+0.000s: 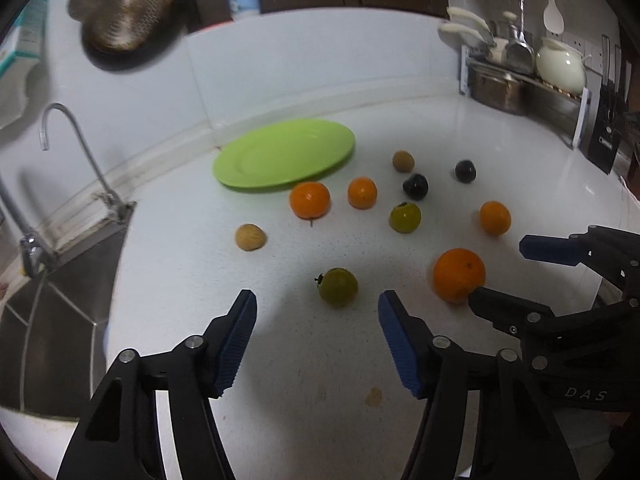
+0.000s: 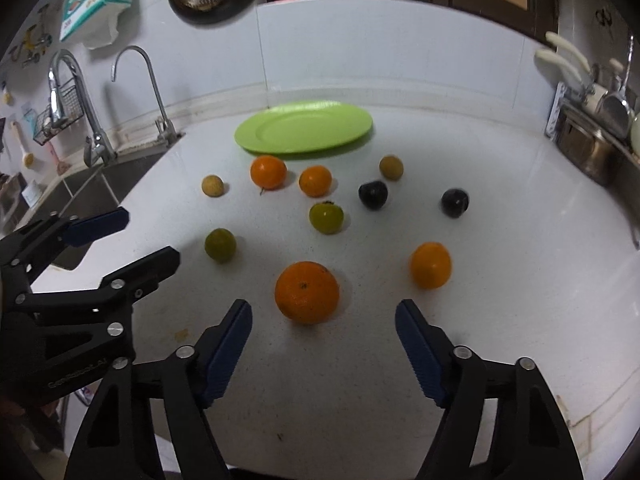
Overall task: Organize fruits
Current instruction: 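Grasp the small green citrus with the left gripper while the right grasps the large orange, then carry the green citrus with the left gripper while the right carries the orange to the plate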
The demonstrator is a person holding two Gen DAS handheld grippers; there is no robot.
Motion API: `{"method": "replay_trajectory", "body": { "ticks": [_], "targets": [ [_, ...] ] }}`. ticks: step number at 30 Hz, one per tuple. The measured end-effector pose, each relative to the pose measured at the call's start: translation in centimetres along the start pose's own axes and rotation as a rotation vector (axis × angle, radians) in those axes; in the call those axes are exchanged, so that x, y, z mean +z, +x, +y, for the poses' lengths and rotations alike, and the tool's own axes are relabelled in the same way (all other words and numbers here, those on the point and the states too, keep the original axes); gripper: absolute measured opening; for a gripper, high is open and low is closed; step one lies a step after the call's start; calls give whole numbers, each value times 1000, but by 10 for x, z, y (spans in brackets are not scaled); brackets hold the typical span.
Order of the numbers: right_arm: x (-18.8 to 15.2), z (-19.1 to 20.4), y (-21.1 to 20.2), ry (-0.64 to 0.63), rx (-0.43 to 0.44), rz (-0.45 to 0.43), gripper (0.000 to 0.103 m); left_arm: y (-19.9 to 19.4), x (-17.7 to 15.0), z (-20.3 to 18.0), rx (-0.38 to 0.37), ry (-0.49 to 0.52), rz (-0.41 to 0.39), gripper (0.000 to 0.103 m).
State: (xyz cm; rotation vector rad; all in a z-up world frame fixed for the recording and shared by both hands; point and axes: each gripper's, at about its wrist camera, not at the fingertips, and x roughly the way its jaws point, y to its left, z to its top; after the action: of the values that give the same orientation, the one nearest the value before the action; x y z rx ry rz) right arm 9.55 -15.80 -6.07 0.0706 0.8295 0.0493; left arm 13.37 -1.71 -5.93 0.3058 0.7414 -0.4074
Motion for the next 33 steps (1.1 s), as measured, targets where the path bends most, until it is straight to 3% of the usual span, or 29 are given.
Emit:
{"method": "replay_trajectory", "body": {
  "ticks": [9,18,23,33],
  "targets": [
    [8,2,26,22,21,64,60,36,5,2,-97,6,87,48],
    [11,1,39,29,44,91,53,50,9,3,-140,0,116,38],
    [14,4,41,15,65,100,44,56,10,2,-147,0,131,30],
    [20,5,39,-2,72,94,43,52,14,7,-164,-13,129,29]
  ]
}}
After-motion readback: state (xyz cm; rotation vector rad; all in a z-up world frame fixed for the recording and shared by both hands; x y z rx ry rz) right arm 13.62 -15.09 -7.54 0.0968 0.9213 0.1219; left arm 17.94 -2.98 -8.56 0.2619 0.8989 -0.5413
